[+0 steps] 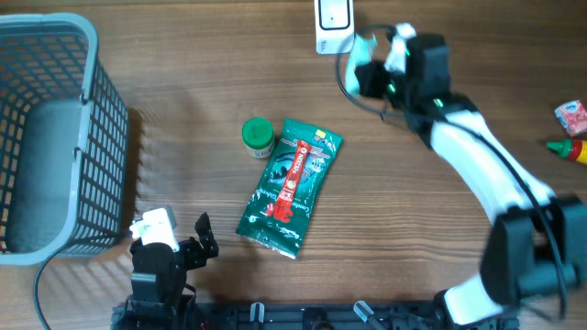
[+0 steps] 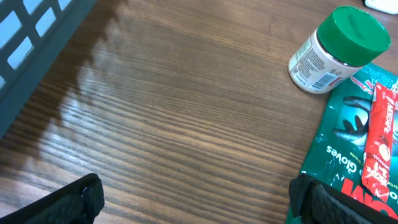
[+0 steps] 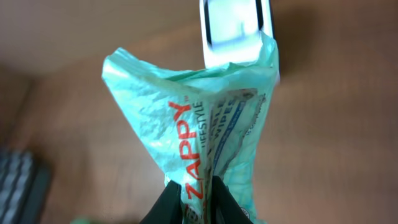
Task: Scan the item barcode
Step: 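Lift the wipes pack and hold it at the white scanner, then carry the wipes pack to the right edge and release it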
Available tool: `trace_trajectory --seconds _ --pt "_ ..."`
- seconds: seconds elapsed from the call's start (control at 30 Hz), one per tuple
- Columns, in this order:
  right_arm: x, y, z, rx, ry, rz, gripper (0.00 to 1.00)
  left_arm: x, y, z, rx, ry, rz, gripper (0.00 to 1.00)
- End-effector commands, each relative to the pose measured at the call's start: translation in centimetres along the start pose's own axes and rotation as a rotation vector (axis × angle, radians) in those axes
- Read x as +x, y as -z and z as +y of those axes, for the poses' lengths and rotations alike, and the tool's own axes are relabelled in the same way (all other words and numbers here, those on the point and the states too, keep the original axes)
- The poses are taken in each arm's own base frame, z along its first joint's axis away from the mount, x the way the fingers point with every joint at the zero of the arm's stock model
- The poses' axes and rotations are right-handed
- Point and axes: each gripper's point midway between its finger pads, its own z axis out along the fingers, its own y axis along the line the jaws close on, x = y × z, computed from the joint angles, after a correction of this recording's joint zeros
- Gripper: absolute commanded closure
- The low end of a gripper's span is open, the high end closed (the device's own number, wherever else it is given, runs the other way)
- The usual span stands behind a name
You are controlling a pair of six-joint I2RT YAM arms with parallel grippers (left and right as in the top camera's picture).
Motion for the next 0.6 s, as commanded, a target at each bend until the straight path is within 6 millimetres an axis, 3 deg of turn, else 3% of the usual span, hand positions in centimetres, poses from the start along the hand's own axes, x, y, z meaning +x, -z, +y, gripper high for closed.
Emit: trace_trajectory --seconds 0.0,0.17,0.23,0.37,0.47,0.57 --pt "-6.2 -4.5 1.1 0.069 0.115 -0.136 0.95 0.0 0.0 -0.2 0.011 -0.015 -0.003 0.0" --pt "-8.6 -12.4 -0.3 0.122 0.121 -0.199 0.95 0.0 0.0 -0.2 0.011 -0.015 -0.003 0.0" --pt "-8.9 -14.2 -1.0 0.139 0.12 -0.212 0.95 0.0 0.0 -0.2 0.011 -0.015 -0.003 0.0" --pt "-9.8 -14.4 -0.6 0.171 0.152 -0.268 0.95 0.0 0.0 -0.2 0.011 -0.015 -0.003 0.0" --pt "-9.4 -14.5 -0.2 0.189 0.181 -0.263 0.95 0.0 0.0 -0.2 0.011 -0.015 -0.003 0.0" --pt "-9.9 -13.6 -0.2 0.211 0.177 -0.239 0.95 0.0 0.0 -0.2 0.011 -0.015 -0.002 0.0"
